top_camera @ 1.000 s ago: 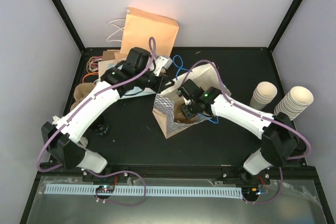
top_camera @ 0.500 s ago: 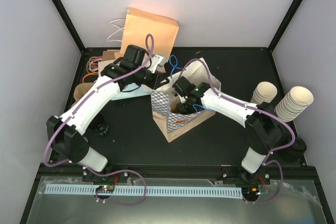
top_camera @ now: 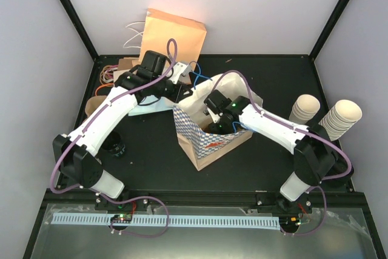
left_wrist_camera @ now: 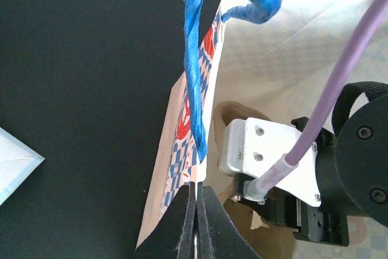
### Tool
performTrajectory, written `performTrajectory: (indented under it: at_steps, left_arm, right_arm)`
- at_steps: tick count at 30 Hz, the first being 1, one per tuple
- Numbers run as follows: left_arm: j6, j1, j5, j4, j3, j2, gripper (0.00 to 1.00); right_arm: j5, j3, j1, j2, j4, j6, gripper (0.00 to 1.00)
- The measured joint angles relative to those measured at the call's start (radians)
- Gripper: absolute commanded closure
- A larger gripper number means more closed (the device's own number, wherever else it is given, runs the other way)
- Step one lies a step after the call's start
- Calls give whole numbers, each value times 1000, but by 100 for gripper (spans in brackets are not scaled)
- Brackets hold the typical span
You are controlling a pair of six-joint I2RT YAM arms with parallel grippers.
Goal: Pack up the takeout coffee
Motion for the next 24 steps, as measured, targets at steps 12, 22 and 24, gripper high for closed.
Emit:
performTrajectory:
  at_steps: [12, 22, 24]
  left_arm:
    - [-1, 0, 39, 6, -44, -38, 99]
    - [-6, 0, 42, 7, -50, -52, 98]
    - [-10, 0, 30, 7, -53, -61, 99]
  right_arm:
    - [29, 0, 0, 28, 82, 17, 60]
    - [33, -35, 0, 92, 101, 18, 60]
    - [24, -59, 0, 79, 97, 22, 60]
